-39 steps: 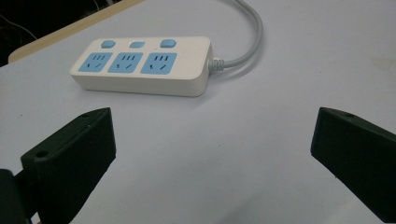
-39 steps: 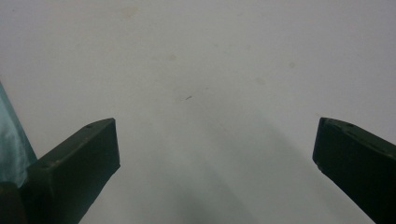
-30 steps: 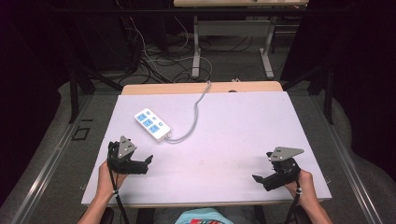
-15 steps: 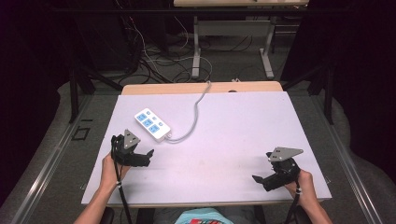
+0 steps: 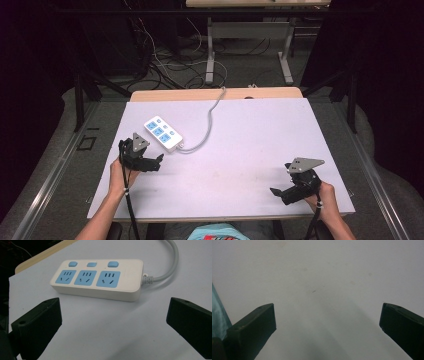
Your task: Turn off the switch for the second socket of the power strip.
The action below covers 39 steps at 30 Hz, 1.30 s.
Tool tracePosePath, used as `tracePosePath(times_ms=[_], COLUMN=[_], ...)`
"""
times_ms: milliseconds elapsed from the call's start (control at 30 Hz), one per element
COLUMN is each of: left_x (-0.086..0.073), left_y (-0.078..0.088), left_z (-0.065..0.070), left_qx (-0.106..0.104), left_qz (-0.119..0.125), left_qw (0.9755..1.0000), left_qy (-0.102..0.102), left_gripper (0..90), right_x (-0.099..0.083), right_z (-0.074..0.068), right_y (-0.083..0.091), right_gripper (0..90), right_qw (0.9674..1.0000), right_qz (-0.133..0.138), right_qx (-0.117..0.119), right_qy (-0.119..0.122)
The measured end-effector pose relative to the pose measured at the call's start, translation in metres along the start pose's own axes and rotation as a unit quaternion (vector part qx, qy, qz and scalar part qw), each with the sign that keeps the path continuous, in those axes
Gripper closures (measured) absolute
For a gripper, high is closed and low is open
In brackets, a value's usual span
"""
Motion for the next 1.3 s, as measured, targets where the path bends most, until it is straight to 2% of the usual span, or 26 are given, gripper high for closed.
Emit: tracePosePath(times_ms=[233,333,433,600,700,900,1000,1067,1133,1300], left_x=[0.002,0.005,0.006,0.010,0.012,0.015,0.017,0.019,0.020,0.021], left_y=[-0.007,-0.012,-0.017,-0.024,-0.029,-0.038,-0.041,-0.042,-0.045,-0.053], left_z=[-0.009,-0.012,-0.014,-0.018,-0.020,-0.023,-0.024,-0.027,-0.032,-0.039], left_qx=[0.009,0.014,0.015,0.019,0.020,0.020,0.018,0.022,0.026,0.019], left_qz=[-0.005,-0.001,-0.009,-0.013,-0.012,-0.018,-0.020,-0.019,-0.017,-0.021], left_qw=[0.9999,0.9999,0.9998,0.9997,0.9997,0.9996,0.9996,0.9996,0.9995,0.9993], left_qy=[0.005,0.003,-0.005,-0.004,0.004,0.004,0.006,0.005,0.011,0.024], left_gripper=[0.0,0.0,0.0,0.0,0.0,0.0,0.0,0.0,0.0,0.0], right_x=[0.000,0.001,0.001,0.000,0.000,0.002,0.000,0.002,0.000,0.000], right_z=[0.000,0.001,0.000,-0.001,-0.001,-0.002,-0.003,-0.002,-0.002,-0.002], right_y=[0.000,0.000,0.000,-0.001,-0.001,-0.001,-0.001,-0.003,-0.003,-0.004], right_gripper=[0.5,0.5,0.5,0.5,0.5,0.5,0.5,0.5,0.5,0.5], right_qw=[1.0000,1.0000,1.0000,1.0000,1.0000,1.0000,0.9999,0.9999,0.9999,0.9999], right_qz=[0.001,0.003,0.000,-0.002,-0.003,0.000,-0.008,0.002,-0.008,-0.006], right_qx=[0.000,-0.003,-0.002,0.002,0.004,0.005,0.009,0.006,0.007,0.004], right_qy=[0.002,0.003,0.002,0.005,0.006,0.005,0.008,0.009,0.009,0.009])
Point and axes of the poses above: each handheld gripper's, and its own axes: y roughly backward along the jaws, x roughly out of its top, z roughly to its right, the point moved 10 cm from there along -y, roughly forward along the jaws, and after that the axes turned 6 degrees about -y, right-handed, at the moved point
